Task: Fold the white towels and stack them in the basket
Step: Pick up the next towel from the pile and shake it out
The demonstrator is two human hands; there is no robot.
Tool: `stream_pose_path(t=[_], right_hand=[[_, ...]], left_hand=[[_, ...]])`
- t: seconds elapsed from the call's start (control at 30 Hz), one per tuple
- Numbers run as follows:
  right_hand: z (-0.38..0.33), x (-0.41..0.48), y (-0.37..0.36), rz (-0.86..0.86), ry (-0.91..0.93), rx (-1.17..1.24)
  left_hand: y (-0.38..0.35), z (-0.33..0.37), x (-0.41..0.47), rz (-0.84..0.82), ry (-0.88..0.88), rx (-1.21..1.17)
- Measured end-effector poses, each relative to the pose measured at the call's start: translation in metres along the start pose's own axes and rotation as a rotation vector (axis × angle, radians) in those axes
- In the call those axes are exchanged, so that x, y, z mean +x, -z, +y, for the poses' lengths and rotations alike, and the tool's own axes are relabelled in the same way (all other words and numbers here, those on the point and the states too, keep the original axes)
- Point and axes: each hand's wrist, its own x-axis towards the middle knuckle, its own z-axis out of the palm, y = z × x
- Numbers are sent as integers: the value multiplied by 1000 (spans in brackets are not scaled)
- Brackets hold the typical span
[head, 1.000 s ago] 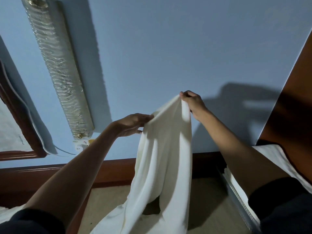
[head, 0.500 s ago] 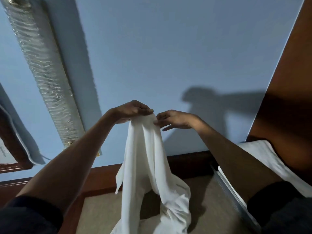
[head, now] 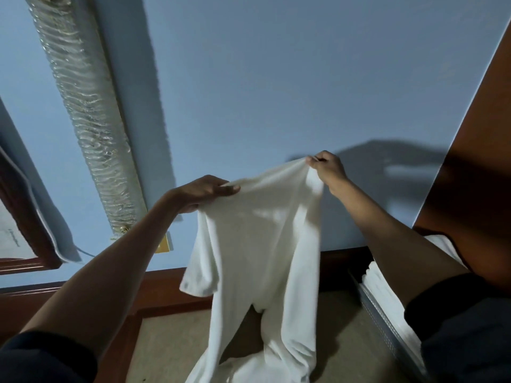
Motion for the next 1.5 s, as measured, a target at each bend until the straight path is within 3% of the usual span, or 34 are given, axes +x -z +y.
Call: stream_pose_path(t=[0.07,0.1,0.27,0.37,0.43,0.57,0.8,0.9,1.03,1.27,1.5], right_hand=[[4,1,2,45,30,-153],[2,-2,0,-15,51,-190],[-36,-37,-35,-851,106,-191],[-41,-49,-48,-1052,57,-184],[-34,-46,-43,-1016,59,-68],[-16,-22,-19,-735,79,24],[-1,8,3,-376,205,-130],[-2,9,6,-331,246,-167],[3,10,16,-339,269,-166],[13,16,27,-264,278,-184],[9,17,41,-171,288,-249]], left_hand=[[7,2,-3,35,-7,-3],[9,6,-3,43,-13,-5],[5,35,6,28,-101,37],[4,46,9,0,-104,118],[10,48,5,-10,-63,152],[28,35,-5,-21,73,236],[49,16,-13,233,63,324],[54,12,-9,357,-13,342],[55,11,-9,394,-16,306],[53,17,-8,203,29,36],[44,46,-2,185,-33,-150]])
